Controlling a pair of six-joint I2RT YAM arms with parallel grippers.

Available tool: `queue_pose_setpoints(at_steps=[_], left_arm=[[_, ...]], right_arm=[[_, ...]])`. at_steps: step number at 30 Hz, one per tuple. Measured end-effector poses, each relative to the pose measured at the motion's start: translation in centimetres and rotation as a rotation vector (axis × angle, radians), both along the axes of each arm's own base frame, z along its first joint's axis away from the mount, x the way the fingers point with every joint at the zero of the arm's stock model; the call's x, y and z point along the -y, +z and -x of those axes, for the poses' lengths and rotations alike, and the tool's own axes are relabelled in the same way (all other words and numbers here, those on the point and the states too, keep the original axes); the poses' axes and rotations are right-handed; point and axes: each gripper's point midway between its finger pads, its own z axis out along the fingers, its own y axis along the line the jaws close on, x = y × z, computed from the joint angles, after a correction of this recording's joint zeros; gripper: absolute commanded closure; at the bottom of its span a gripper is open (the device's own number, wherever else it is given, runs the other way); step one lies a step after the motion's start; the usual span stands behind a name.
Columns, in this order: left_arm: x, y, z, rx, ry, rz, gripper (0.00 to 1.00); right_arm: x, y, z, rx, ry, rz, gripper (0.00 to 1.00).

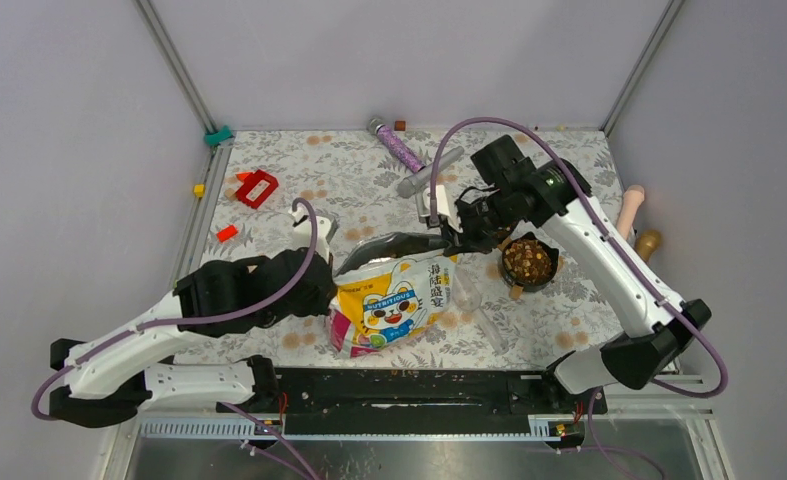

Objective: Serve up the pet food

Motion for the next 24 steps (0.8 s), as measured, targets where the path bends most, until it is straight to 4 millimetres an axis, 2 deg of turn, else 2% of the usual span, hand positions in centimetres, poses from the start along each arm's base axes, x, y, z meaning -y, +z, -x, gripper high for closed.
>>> queue_pose_setpoints(at_steps=[4,7,8,9,10,11,13,18,24], left_arm=[[0.1,0.1,-0.6,0.002,0.084,0.018,1.0],[1.0,0.0,0.0,0.022,-0.045,0.033,1.0],[1.4,0.0,0.4,0.03,-0.104,0.05,1.0],[1.7,0.1,0.9,0.039,-0.167,0.07,1.0],[2.0,0.1,1.4,0.047,-0.23,0.075,1.0],[2.0,-0.1,1.9,0.045,-0.281,0.067,1.0],[2.3,-0.1,2.5,0.055,-0.373,0.053,1.0],[2.9,-0.4,3.2,0.08,-0.529,0.007,1.0],[3.6,-0.6,4.0,0.091,-0.661,-0.019,1.0]], right_arm=[[0.5,0.1,0.5,0.026,-0.016,-0.014,1.0],[1.1,0.0,0.6,0.027,-0.027,-0.001,0.99],[1.2,-0.1,0.7,0.025,-0.029,0.003,0.82],[1.4,-0.1,0.9,0.023,-0.032,0.004,0.6],[1.6,-0.2,1.0,0.025,-0.031,0.007,0.48],[2.0,-0.2,0.9,0.029,-0.045,0.016,0.39],[2.9,0.0,0.4,0.052,-0.074,0.025,0.3],[3.1,0.2,0.6,0.071,-0.051,0.025,0.18],[1.4,-2.2,0.9,0.053,0.027,0.122,0.18]])
